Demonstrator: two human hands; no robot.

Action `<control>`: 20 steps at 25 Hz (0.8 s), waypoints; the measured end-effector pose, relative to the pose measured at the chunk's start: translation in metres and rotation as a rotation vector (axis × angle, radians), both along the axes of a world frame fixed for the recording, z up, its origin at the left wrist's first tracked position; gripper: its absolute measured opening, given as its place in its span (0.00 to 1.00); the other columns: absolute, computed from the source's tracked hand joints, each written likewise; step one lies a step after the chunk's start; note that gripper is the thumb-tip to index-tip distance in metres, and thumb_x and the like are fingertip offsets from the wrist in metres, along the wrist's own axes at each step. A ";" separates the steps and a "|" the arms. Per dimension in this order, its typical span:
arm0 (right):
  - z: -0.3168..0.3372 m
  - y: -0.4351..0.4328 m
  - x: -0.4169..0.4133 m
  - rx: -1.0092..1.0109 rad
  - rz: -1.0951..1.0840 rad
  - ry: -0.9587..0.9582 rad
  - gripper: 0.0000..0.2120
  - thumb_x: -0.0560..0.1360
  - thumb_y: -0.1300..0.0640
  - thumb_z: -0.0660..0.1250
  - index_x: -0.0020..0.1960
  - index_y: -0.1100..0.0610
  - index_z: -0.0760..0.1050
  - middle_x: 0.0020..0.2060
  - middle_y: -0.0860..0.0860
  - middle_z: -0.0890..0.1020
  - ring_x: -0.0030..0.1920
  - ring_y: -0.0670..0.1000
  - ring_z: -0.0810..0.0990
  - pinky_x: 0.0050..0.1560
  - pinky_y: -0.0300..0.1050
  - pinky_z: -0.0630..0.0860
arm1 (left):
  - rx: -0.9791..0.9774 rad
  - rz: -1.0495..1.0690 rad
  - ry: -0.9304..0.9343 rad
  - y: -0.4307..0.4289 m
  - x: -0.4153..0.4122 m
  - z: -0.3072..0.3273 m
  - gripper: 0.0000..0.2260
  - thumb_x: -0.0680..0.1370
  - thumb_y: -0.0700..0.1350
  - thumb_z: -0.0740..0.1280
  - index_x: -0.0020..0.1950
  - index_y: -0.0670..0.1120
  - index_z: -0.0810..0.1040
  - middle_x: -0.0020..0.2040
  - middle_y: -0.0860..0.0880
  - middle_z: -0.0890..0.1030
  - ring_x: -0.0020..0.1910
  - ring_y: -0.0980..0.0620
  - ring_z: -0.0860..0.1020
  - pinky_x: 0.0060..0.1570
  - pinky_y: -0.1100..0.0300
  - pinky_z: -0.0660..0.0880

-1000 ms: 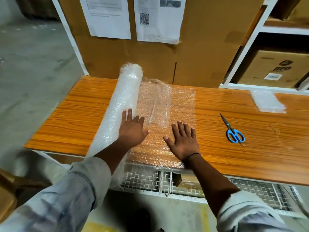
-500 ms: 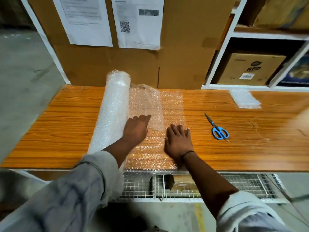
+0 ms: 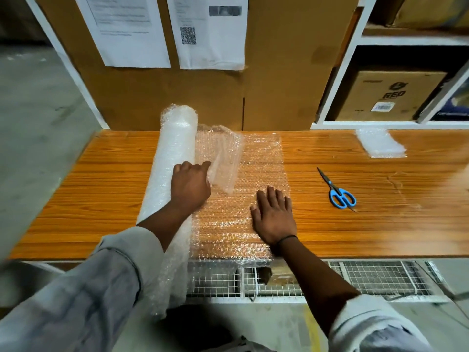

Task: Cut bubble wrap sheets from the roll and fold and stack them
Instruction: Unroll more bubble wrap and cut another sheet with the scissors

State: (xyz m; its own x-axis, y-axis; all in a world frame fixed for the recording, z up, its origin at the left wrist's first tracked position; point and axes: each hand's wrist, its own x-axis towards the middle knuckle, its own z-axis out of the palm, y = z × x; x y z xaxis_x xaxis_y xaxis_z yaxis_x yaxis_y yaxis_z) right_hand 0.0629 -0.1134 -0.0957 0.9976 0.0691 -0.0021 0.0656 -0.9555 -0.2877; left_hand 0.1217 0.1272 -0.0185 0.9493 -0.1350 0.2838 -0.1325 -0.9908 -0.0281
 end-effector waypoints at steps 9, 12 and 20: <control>0.018 0.005 0.008 -0.112 -0.398 -0.019 0.28 0.81 0.40 0.58 0.73 0.58 0.65 0.65 0.63 0.73 0.65 0.66 0.70 0.63 0.62 0.66 | 0.167 0.021 0.070 0.023 -0.007 -0.006 0.13 0.79 0.50 0.63 0.57 0.51 0.85 0.52 0.47 0.86 0.62 0.44 0.76 0.66 0.48 0.66; 0.027 -0.001 0.011 -0.011 -0.273 -0.020 0.21 0.82 0.55 0.61 0.73 0.56 0.65 0.62 0.63 0.74 0.61 0.67 0.76 0.56 0.60 0.73 | 0.150 0.033 0.092 0.021 -0.012 -0.011 0.15 0.80 0.53 0.62 0.60 0.51 0.84 0.58 0.48 0.85 0.70 0.44 0.72 0.75 0.44 0.56; 0.036 -0.048 0.027 0.093 -0.258 -0.055 0.26 0.81 0.68 0.56 0.78 0.56 0.65 0.68 0.66 0.68 0.47 0.69 0.81 0.40 0.54 0.69 | 0.316 0.063 0.158 0.029 -0.012 -0.009 0.28 0.77 0.66 0.63 0.73 0.54 0.75 0.78 0.47 0.68 0.81 0.40 0.54 0.78 0.36 0.41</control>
